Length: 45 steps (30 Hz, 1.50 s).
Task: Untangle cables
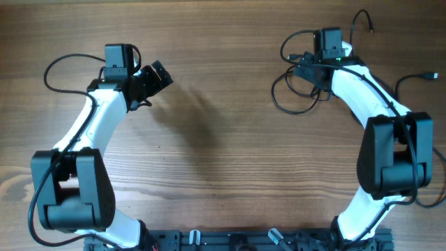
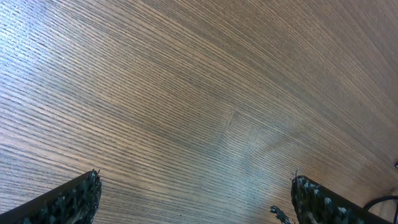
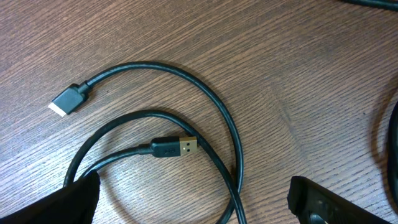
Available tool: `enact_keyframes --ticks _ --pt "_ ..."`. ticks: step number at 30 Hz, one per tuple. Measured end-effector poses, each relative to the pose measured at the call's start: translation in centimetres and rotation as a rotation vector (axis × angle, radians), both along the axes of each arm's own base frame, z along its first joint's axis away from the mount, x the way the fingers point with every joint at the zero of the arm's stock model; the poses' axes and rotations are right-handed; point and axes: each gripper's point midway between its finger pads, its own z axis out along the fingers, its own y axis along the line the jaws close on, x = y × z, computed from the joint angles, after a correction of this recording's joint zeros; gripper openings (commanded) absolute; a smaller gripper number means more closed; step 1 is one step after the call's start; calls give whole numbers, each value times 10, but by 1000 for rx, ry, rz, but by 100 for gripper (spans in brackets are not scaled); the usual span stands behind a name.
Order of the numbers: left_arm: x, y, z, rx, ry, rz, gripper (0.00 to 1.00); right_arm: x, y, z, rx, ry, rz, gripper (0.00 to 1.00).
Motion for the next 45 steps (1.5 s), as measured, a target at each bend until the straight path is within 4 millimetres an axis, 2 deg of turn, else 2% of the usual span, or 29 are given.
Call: enact_keyframes --ticks 14,24,28,30,32,35,36,37,38,39,42,43,45 --pt "0 0 0 0 0 0 100 0 0 0 0 0 0 100" --pt "0 0 0 0 0 0 100 10 1 5 5 -46 0 100" --pt "0 0 0 0 0 0 100 10 1 16 7 -69 1 100" --pt "0 0 0 0 0 0 100 10 1 36 13 -111 1 100" --pt "0 0 0 0 0 0 100 10 2 67 22 -180 2 100" --pt "0 0 0 0 0 0 100 5 2 133 40 -329 4 100" --pt "0 0 0 0 0 0 100 -1 1 165 47 -401 5 100" --pt "0 0 0 0 0 0 100 -9 0 194 54 -468 5 100" --pt "0 0 0 0 0 0 100 -23 -1 233 63 -563 5 100" --pt "0 0 0 0 0 0 100 -34 -2 259 69 -625 5 100" --pt "0 0 0 0 0 0 100 -69 -6 320 85 -783 6 100" --pt "0 0 0 0 0 0 100 -89 -8 347 93 -858 6 100" --pt "0 0 0 0 0 0 100 -121 -11 382 104 -964 6 100"
